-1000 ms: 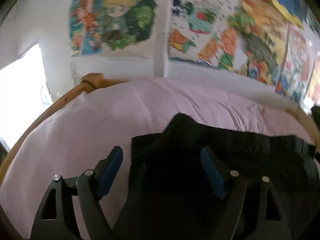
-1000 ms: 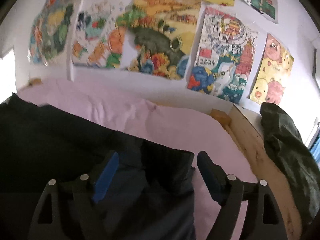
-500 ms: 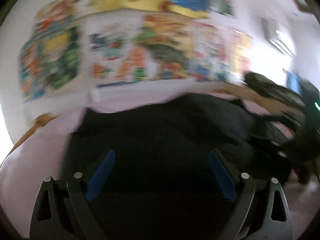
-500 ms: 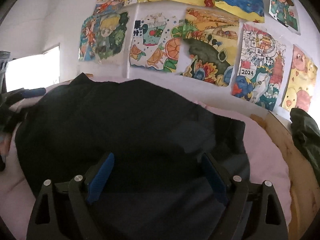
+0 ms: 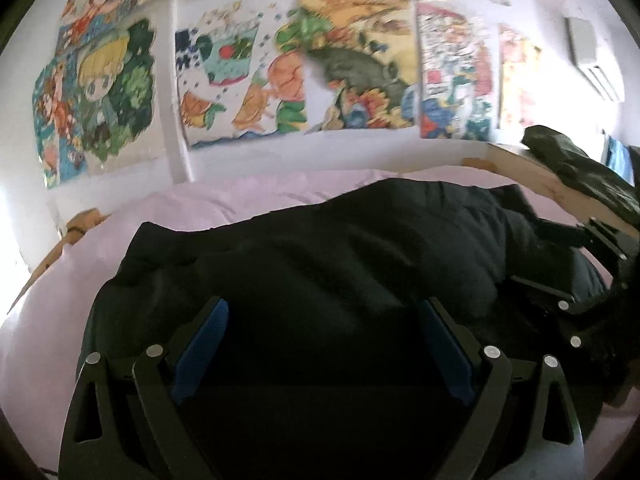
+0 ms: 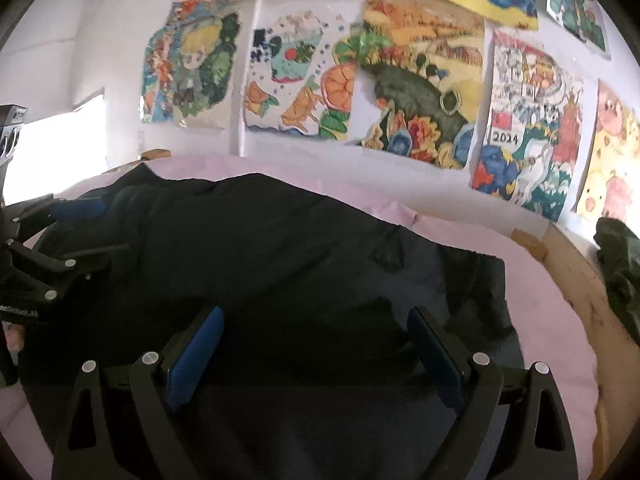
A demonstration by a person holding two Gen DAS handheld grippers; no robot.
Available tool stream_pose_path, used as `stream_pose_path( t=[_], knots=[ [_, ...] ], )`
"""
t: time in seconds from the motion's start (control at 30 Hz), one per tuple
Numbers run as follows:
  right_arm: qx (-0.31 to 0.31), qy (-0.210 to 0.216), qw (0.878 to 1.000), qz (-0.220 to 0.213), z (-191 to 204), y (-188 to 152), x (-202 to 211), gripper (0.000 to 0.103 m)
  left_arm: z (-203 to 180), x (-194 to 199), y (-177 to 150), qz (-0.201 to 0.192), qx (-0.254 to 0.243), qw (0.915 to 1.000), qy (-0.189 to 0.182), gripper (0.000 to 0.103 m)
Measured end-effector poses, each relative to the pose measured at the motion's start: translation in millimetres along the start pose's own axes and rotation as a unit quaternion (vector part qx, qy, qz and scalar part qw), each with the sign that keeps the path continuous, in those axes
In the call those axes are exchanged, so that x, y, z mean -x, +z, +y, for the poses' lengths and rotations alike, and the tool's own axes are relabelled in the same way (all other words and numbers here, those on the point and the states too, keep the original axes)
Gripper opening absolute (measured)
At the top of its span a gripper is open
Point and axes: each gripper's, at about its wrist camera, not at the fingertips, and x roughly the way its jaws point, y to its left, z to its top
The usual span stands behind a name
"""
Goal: Fold large clothes
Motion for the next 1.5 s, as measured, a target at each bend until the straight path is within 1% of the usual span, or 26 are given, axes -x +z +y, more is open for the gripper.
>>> stream_pose_path(
  t=[0.1,0.23,0.3,0.37,0.5,0.63,0.7,0.9,1.07,1.5],
  knots=[
    [-0.019,-0.004,1.000,0.019,-9.2,9.0,-17.7,0.093,5.9,-15.5,6.5,0.013,0.009,0.9998,0.013,0.099],
    [-0.039,-0.012,0.998,0.047,-23.7,21.2,-41.2,0.093,17.1,-35.2,14.8,0.027,0.021,0.9992,0.018,0.102],
    [-0.049,-0.020,0.997,0.057,-33.2,24.5,-52.3,0.093,24.9,-45.1,17.9,0.038,0.032,0.9986,0.019,0.102],
    [-0.065,-0.016,0.995,0.075,-43.6,25.0,-65.8,0.093,32.5,-54.2,20.5,0.048,0.041,0.9978,0.018,0.102],
    [-0.097,-0.004,0.990,0.107,-62.4,19.9,-90.1,0.093,48.9,-75.5,24.7,0.076,0.054,0.9956,0.001,0.102],
    [-0.107,0.013,0.986,0.125,-69.6,13.5,-104.6,0.095,59.8,-96.1,23.3,0.107,0.065,0.9919,-0.018,0.102],
    [-0.112,0.022,0.984,0.134,-71.7,8.1,-111.3,0.096,60.4,-103.6,20.3,0.117,0.064,0.9909,-0.021,0.102],
    [-0.134,0.045,0.981,0.135,-76.8,-6.5,-126.8,0.099,60.3,-113.3,13.0,0.110,0.060,0.9919,-0.018,0.102],
    [-0.138,0.044,0.980,0.135,-75.8,-12.6,-137.5,0.100,61.5,-120.4,11.1,0.111,0.062,0.9918,-0.016,0.102],
    [-0.140,0.046,0.979,0.140,-75.4,-13.2,-138.0,0.100,59.6,-124.3,10.1,0.108,0.063,0.9921,-0.013,0.102]
  ],
)
